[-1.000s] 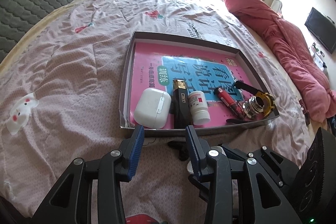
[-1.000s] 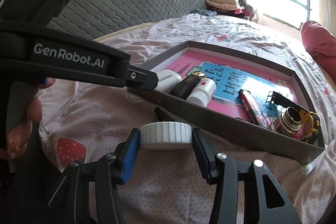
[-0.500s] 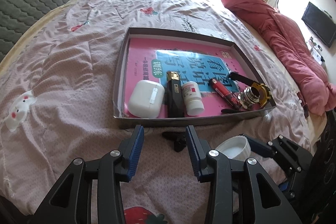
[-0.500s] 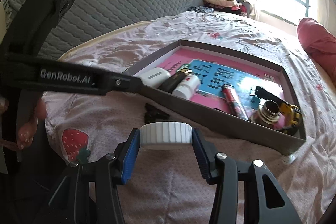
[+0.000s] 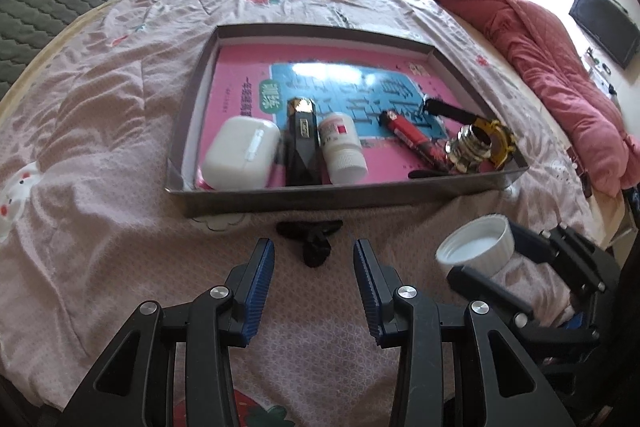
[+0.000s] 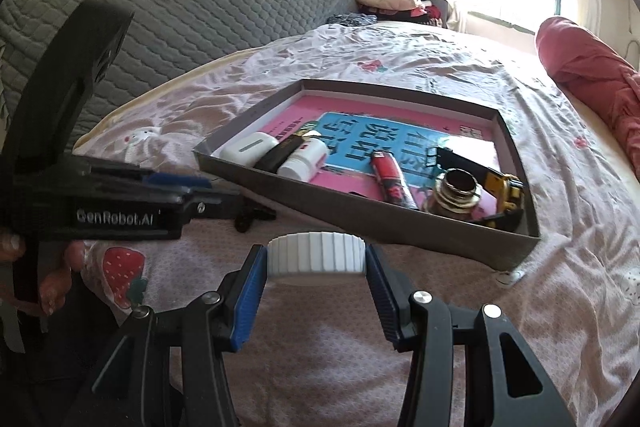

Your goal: Organize rigid objects

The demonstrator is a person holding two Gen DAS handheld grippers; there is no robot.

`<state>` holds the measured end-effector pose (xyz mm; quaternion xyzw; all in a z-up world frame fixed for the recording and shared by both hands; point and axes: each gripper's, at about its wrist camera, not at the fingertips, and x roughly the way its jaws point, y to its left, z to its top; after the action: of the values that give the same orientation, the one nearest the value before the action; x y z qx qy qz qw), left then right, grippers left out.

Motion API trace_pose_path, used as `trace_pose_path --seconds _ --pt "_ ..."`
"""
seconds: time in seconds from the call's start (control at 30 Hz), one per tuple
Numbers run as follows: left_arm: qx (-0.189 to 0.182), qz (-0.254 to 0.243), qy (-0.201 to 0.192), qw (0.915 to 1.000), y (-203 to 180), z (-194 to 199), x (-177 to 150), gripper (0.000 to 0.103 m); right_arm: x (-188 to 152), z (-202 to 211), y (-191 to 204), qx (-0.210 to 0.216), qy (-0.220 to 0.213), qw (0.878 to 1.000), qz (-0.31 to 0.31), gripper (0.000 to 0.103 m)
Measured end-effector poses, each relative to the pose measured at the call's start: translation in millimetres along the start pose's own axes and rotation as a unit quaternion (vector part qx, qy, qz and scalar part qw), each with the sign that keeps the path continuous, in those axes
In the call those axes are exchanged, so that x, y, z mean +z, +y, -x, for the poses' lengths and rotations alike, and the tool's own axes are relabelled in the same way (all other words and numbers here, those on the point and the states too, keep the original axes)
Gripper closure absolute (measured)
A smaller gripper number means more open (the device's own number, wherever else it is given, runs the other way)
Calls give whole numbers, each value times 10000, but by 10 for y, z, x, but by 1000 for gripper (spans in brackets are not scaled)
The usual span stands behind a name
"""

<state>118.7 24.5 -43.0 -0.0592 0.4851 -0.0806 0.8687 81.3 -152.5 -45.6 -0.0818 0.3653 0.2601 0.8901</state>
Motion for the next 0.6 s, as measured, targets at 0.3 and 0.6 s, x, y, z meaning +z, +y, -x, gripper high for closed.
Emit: trace_pose_path --seconds 0.3,0.6 --pt "27 -133 101 9999 -90 -150 -52 61 -30 -11 -80 -65 30 9999 -82 53" --pt "-23 12 121 9999 -93 -265 -10 69 -35 -1 -164 -115 5 9997 -221 53"
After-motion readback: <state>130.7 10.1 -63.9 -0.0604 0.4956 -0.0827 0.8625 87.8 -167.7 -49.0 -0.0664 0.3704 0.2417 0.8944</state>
